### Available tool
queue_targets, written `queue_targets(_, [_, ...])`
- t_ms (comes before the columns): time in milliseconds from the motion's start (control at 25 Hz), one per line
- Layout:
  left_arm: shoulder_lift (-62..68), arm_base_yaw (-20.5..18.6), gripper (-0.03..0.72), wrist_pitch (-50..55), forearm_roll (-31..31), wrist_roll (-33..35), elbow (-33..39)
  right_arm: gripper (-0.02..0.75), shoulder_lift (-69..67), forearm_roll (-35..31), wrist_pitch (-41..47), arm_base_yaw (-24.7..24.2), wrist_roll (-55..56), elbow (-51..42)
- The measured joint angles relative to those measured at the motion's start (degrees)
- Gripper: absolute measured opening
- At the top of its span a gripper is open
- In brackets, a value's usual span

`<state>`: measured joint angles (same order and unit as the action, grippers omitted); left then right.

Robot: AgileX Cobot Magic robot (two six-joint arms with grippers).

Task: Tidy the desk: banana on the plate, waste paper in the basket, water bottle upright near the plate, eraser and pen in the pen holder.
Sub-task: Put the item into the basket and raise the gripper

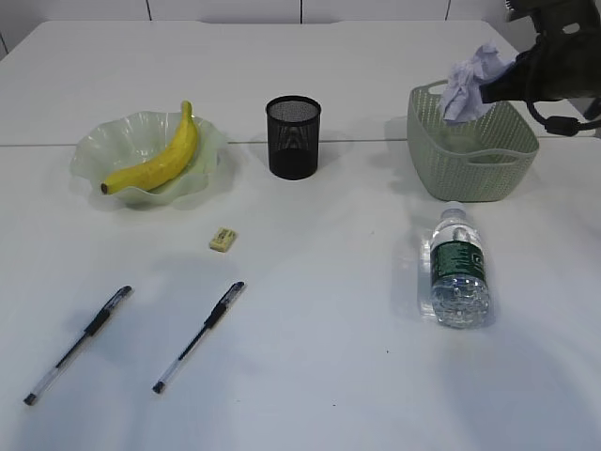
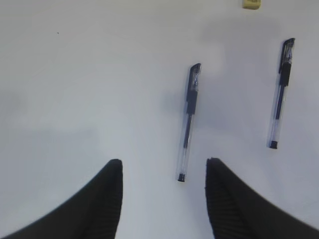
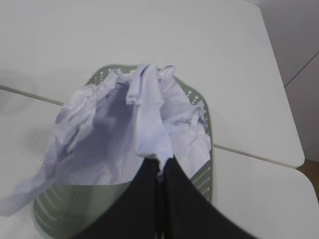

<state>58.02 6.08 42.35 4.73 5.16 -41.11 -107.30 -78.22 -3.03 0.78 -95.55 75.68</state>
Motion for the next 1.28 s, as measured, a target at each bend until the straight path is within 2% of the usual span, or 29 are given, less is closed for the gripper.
queue_targets(800, [0.00,0.00,0.382,-0.22,-0.10,0.00,0.00,0.002,-3.77,-1.40,-4.76,-0.66,0.00,2.65])
queue_targets(880, [0.00,0.00,0.382,-0.22,-0.10,0.00,0.00,0.059,-3.77,-1.40,-4.70,-0.66,0.00,2.65])
queue_targets(1080, [0.00,0.00,0.382,-0.22,-0.10,0.00,0.00,0.312,-3.77,-1.40,-4.70,-0.66,0.00,2.65])
queue_targets(1160, [0.00,0.00,0.382,-0.22,-0.10,0.00,0.00,0.363,-3.77,-1.97,-4.70,-0.66,0.00,2.65])
queue_targets(1280, [0.00,0.00,0.382,-0.22,-0.10,0.00,0.00,0.389,-3.77,-5.24,-4.70,-0.66,0.00,2.65])
